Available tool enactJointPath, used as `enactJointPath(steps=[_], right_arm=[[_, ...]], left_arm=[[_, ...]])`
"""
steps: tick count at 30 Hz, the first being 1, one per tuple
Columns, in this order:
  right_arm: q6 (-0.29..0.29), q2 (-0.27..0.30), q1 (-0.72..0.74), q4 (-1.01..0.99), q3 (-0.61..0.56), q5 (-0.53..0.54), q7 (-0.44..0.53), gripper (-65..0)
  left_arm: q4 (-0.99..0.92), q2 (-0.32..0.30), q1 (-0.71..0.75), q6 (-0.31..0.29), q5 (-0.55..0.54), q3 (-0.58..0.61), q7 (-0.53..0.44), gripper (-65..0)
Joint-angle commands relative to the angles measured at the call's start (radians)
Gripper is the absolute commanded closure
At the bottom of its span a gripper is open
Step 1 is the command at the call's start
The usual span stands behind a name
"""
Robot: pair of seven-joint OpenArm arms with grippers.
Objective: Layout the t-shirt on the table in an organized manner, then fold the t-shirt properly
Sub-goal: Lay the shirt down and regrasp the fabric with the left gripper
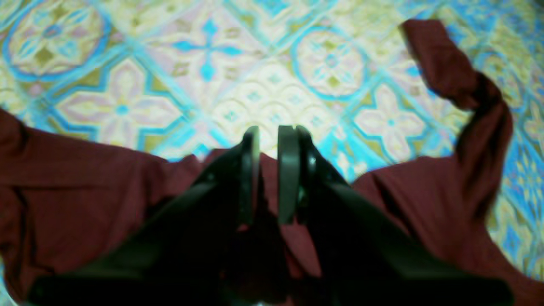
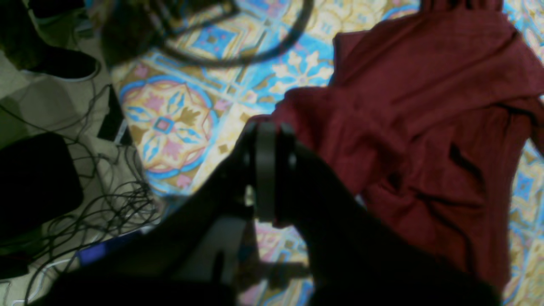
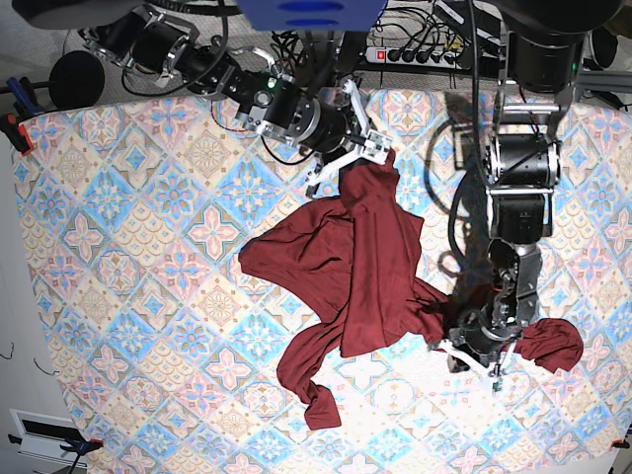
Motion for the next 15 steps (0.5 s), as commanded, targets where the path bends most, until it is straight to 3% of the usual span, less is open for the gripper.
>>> enactJointPath(steps=[1, 4, 8, 12, 15], right_arm=[[-0.003, -0.007, 0.014, 0.02, 0.001, 0.0, 0.024, -0.4], [-0.003, -0.005, 0.014, 0.02, 0.003, 0.0, 0.024, -0.4], [-0.003, -0.005, 0.016, 0.02, 0.004, 0.0, 0.024, -0.4], [-0.003, -0.005, 0.036, 0.018, 0.0, 0.0, 0.024, -0.4], [-0.003, -0.005, 0.036, 0.018, 0.004, 0.0, 0.024, -0.4]], left_arm=[[0.057, -0.01, -0.001, -0.004, -0.01, -0.007, 0.021, -7.1], [0.258, 0.004, 0.087, -0.004, -0.018, -0.009, 0.148, -9.7], [0.456, 0.044, 0.184, -0.004, -0.082, -0.067, 0.303, -24.1], [0.49, 0.072, 0.22, -0.006, -0.16, -0.128, 0.429, -40.3], [0.492, 0.072, 0.243, -0.009, -0.229, -0.133, 0.467, -42.7]])
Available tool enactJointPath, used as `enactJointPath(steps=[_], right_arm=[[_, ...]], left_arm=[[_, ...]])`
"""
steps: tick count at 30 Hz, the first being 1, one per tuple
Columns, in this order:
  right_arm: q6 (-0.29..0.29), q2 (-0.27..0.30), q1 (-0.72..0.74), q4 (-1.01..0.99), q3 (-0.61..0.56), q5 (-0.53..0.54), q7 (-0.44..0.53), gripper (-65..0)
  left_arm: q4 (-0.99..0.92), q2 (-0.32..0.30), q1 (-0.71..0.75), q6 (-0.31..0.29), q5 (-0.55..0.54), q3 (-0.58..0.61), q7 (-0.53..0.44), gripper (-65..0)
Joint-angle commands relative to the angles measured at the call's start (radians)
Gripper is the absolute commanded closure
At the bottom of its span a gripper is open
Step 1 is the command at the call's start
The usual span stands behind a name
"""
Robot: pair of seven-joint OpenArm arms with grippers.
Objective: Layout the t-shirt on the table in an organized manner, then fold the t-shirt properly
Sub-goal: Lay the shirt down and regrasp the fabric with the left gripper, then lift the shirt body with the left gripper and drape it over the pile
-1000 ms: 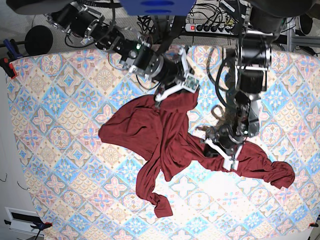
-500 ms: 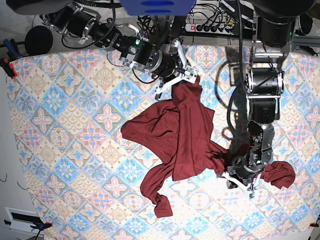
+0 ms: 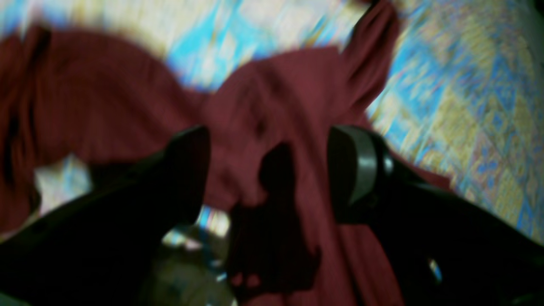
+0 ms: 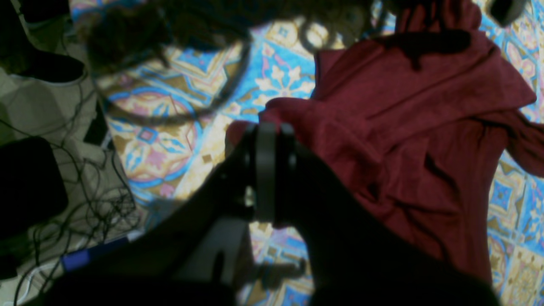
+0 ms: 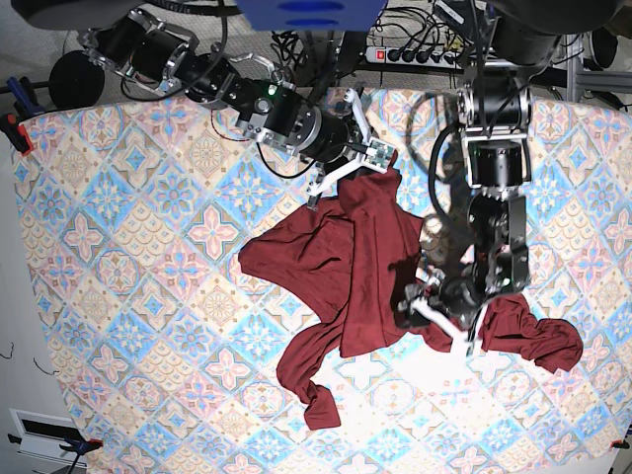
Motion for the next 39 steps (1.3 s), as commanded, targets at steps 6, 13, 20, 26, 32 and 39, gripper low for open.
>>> enactJointPath(steps=[6, 13, 20, 26, 32, 39], right_arm=[[-0.002, -0.006, 0.028, 0.017, -0.002, 0.0, 0.024, -0.4], [-0.002, -0.006, 0.03, 0.017, -0.001, 0.0, 0.024, -0.3], [-0.002, -0.004, 0.03, 0.017, 0.001, 0.0, 0.024, -0.3], [-0.002, -0.004, 0.03, 0.012, 0.007, -0.001, 0.024, -0.3], [-0.002, -0.007, 0.03, 0.009, 0.036, -0.001, 0.024, -0.3], [-0.002, -0.037, 0.057, 0.009, 0.031, -0.001, 0.026, -0.3]], left_arm=[[0.015, 0.019, -0.001, -0.007, -0.019, -0.001, -0.015, -40.4], [0.016, 0.056, 0.004, -0.01, -0.022, -0.001, -0.007, -1.6], [0.021, 0.06, 0.009, -0.008, -0.02, 0.0, -0.007, 0.0], [0.228, 0.014, 0.061, -0.01, -0.092, -0.06, 0.04, 0.0], [0.447, -0.13, 0.202, -0.011, -0.186, -0.213, 0.05, 0.0], [0.49, -0.322, 0.411, -0.011, -0.327, -0.425, 0.047, 0.0]])
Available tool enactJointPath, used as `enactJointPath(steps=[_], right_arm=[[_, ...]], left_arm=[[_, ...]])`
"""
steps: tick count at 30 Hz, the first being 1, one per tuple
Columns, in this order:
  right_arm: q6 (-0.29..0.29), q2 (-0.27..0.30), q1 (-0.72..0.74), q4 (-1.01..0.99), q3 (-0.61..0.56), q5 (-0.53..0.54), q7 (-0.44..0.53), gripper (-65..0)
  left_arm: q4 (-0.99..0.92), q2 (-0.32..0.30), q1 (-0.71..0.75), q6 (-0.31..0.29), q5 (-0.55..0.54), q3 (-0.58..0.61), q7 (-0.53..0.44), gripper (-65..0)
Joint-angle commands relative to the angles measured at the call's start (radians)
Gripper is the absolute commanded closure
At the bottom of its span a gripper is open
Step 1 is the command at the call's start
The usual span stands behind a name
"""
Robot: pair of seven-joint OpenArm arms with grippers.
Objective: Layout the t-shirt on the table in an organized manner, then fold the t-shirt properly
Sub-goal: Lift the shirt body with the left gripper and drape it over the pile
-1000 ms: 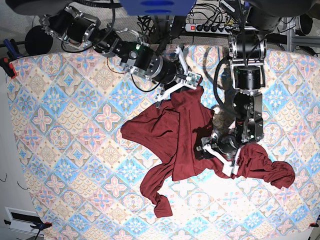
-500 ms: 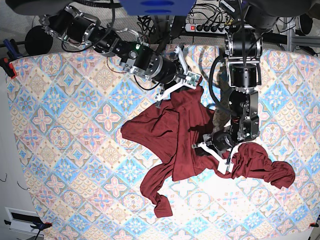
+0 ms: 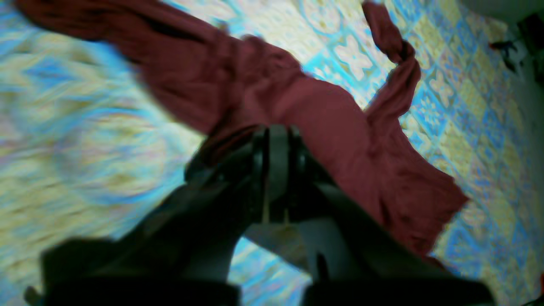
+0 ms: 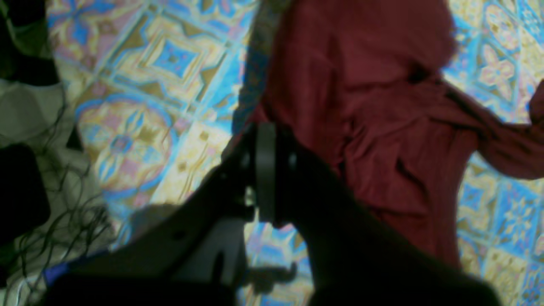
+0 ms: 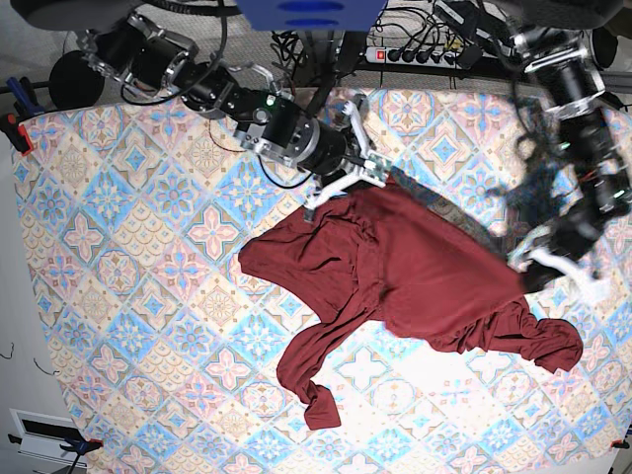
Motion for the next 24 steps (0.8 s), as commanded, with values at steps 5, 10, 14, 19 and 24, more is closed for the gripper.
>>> enactJointPath(steps=[5, 10, 14, 19, 24], right_arm=[[-0.002, -0.023, 0.014, 0.016, 0.009, 0.002, 0.021, -0.7], [-0.002, -0.023, 0.014, 0.016, 0.007, 0.0, 0.02, -0.7], [-0.002, -0.023, 0.014, 0.016, 0.01, 0.0, 0.015, -3.7], [-0.002, -0.023, 0.014, 0.016, 0.01, 0.0, 0.009, -12.2], [-0.005, -0.023, 0.013, 0.016, 0.01, -0.001, 0.009, -17.8]], left_arm=[[0.013, -0.106, 0.093, -0.001, 0.009, -0.138, -0.032, 0.0], [-0.092, -0.198, 0.12, -0.001, 0.019, -0.233, -0.032, 0.0], [-0.255, -0.284, 0.103, -0.001, 0.018, -0.244, -0.108, 0.0], [-0.313, -0.298, 0.1, -0.001, 0.01, -0.235, -0.134, 0.0], [-0.211, -0.202, 0.101, -0.001, -0.016, -0.167, -0.058, -0.1]])
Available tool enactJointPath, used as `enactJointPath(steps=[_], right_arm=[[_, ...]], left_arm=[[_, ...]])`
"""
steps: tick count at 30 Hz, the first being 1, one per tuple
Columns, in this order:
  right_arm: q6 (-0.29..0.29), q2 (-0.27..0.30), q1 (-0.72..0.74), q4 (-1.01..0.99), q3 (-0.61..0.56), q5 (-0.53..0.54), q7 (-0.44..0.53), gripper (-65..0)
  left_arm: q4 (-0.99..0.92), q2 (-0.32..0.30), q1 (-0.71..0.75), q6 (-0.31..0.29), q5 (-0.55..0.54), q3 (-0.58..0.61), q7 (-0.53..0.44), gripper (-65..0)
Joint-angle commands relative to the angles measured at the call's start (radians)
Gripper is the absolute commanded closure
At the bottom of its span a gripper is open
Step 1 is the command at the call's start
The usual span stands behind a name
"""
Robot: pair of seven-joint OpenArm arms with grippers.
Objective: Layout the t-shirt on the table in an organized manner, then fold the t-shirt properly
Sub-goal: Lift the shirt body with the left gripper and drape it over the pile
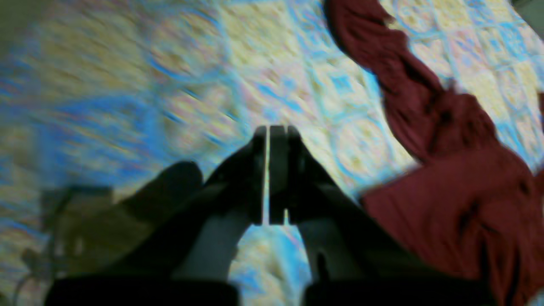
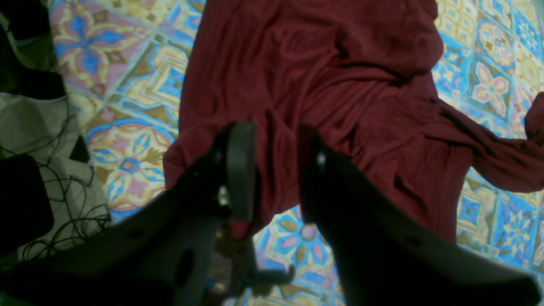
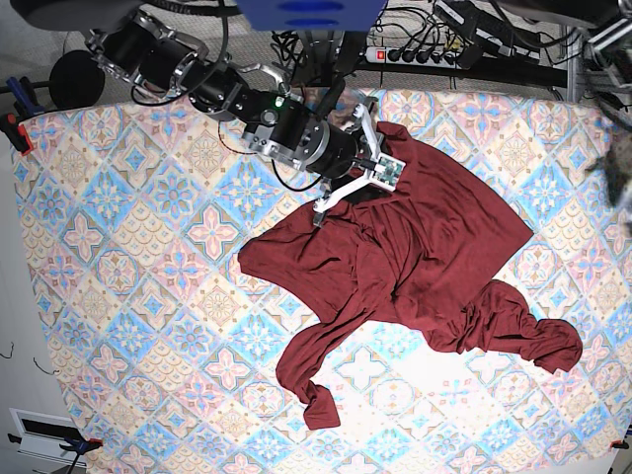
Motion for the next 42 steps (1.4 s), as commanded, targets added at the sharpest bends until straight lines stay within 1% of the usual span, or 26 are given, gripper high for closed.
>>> enactJointPath(steps=[1, 3, 5, 7, 9, 12, 14, 15, 18, 20, 23, 26, 29, 31, 32, 35, 38, 42], right_arm=[[-0.005, -0.006, 0.015, 0.017, 0.006, -0.006, 0.022, -17.6], [-0.007, -0.004, 0.015, 0.017, 0.006, -0.049, 0.022, -17.2], [-0.007, -0.004, 0.014, 0.017, 0.006, -0.118, 0.022, -17.3], [-0.007, -0.004, 0.015, 0.015, 0.006, -0.171, 0.022, -17.3], [-0.007, -0.004, 0.017, 0.009, 0.006, -0.185, 0.022, -17.3], [-0.007, -0.003, 0.017, 0.006, 0.015, -0.19, 0.022, -17.3], [-0.007, -0.003, 0.017, 0.006, 0.043, -0.19, 0.028, -17.3], [-0.007, -0.003, 0.017, 0.006, 0.057, -0.19, 0.032, -17.3], [-0.007, -0.003, 0.017, 0.005, 0.089, -0.187, 0.032, -17.3], [-0.007, -0.001, 0.017, 0.005, 0.103, -0.185, 0.032, -17.3], [-0.007, 0.002, 0.017, 0.005, 0.107, -0.185, 0.032, -17.2], [-0.007, 0.025, 0.017, 0.005, 0.121, -0.185, 0.033, -17.2], [-0.007, 0.03, 0.017, 0.005, 0.135, -0.185, 0.033, -17.2], [-0.007, 0.03, 0.017, 0.005, 0.137, -0.185, 0.033, -17.2], [-0.007, 0.03, 0.018, 0.005, 0.137, -0.185, 0.033, -17.2], [-0.007, 0.046, 0.018, 0.005, 0.144, -0.185, 0.033, -17.2], [-0.007, 0.05, 0.018, 0.005, 0.147, -0.185, 0.035, -17.2], [-0.007, 0.05, 0.083, 0.003, 0.14, -0.182, 0.035, -17.2]], left_arm=[[0.073, -0.001, -0.01, -0.016, -0.034, 0.033, -0.008, -1.2], [0.147, 0.049, 0.002, -0.016, -0.034, 0.076, 0.015, -2.4], [0.223, 0.104, 0.028, -0.016, -0.031, 0.087, 0.022, -3.8], [0.286, 0.154, 0.045, -0.016, -0.029, 0.117, 0.023, -6.5], [0.306, 0.185, 0.051, -0.012, -0.028, 0.179, 0.023, -9.6], [0.288, 0.211, 0.051, -0.011, -0.008, 0.245, 0.015, -13.2], [0.253, 0.231, 0.042, -0.011, 0.037, 0.265, 0.006, -15.2], [0.231, 0.248, 0.039, -0.011, 0.064, 0.272, -0.015, -16.2], [0.17, 0.279, -0.011, -0.011, 0.129, 0.329, -0.048, -18.3], [0.142, 0.283, -0.028, -0.011, 0.158, 0.357, -0.049, -18.6], [0.125, 0.297, -0.033, -0.009, 0.209, 0.364, -0.055, -18.5], [0.076, 0.323, -0.067, -0.009, 0.291, 0.366, -0.055, -18.2], [-0.042, 0.32, -0.119, -0.009, 0.406, 0.363, -0.061, -17.8], [-0.108, 0.302, -0.136, -0.009, 0.465, 0.363, -0.113, -17.8], [-0.129, 0.277, -0.137, -0.009, 0.482, 0.364, -0.144, -17.8], [-0.186, 0.223, -0.142, -0.009, 0.503, 0.366, -0.213, -17.8], [-0.24, 0.156, -0.15, -0.009, 0.505, 0.366, -0.244, -17.8], [-0.333, 0.055, -0.18, -0.009, 0.505, 0.366, -0.301, -18.0]])
